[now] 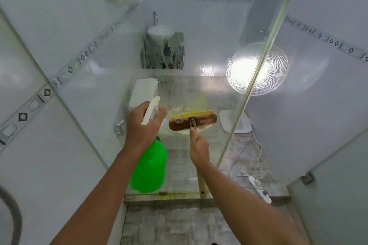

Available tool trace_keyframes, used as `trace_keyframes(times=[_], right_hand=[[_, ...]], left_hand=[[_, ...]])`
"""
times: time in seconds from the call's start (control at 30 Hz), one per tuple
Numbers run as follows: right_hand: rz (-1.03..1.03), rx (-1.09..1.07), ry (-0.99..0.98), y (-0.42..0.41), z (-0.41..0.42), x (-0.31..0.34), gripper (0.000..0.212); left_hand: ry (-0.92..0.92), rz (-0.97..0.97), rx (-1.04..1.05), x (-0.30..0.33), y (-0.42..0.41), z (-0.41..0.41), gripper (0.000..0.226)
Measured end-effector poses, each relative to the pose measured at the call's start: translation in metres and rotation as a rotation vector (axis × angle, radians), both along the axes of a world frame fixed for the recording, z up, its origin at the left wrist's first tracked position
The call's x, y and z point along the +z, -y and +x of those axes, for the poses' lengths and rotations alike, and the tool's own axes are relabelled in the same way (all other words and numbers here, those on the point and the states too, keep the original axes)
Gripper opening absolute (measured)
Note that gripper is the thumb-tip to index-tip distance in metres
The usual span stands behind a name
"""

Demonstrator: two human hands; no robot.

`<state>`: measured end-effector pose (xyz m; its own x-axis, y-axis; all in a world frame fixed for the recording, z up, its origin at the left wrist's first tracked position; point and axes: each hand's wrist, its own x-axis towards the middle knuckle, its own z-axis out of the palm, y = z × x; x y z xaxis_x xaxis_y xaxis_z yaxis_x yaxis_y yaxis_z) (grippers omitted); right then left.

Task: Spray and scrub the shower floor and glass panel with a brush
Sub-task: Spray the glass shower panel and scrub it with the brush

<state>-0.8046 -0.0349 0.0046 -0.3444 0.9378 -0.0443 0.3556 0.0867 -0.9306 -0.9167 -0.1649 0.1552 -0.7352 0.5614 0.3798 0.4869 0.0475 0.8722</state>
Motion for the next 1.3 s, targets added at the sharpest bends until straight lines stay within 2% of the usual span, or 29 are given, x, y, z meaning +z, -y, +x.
trace_keyframes(times=[0.17,0.33,0.4,0.53,0.63,0.73,0.87,0.97,1.03,1.1,1.3], right_hand=[[0.136,0.004,-0.187,-0.012,-0.018,0.055,0.062],[0.316,0.003,-0.324,-0.034,-0.034,0.136,0.049],[0.322,0.043,-0.263,-0.037,-0.032,0.122,0.048],[0.181,0.085,-0.088,-0.029,-0.012,0.031,0.064],[0.111,0.034,-0.034,-0.017,-0.004,0.013,0.055],[0.201,0.066,-0.083,-0.012,-0.012,0.069,0.053],[0.393,0.129,-0.075,-0.029,-0.033,0.209,0.058],[0.413,0.099,-0.111,-0.041,-0.041,0.307,0.061],[0.441,0.093,-0.115,-0.043,-0.04,0.337,0.063],[0.438,0.078,-0.077,-0.037,-0.035,0.33,0.064],[0.326,0.107,0.123,-0.013,-0.017,0.221,0.065]], left_hand=[[-0.004,-0.012,0.014,-0.006,0.001,-0.007,0.03],[0.005,-0.027,0.042,-0.016,0.004,-0.011,0.027],[0.024,-0.031,0.04,-0.021,0.004,-0.009,0.026],[0.041,-0.022,0.024,-0.021,0.002,-0.002,0.031],[0.039,0.004,0.027,-0.01,-0.001,-0.006,0.033],[-0.012,0.025,0.032,0.006,-0.005,-0.014,0.029],[-0.066,0.07,0.028,0.04,-0.013,-0.017,0.028],[-0.089,0.107,0.038,0.07,-0.016,-0.021,0.03],[-0.076,0.142,0.042,0.091,-0.015,-0.025,0.034],[-0.059,0.159,0.054,0.109,-0.015,-0.029,0.039],[-0.099,0.198,0.045,0.144,-0.008,-0.033,0.051]])
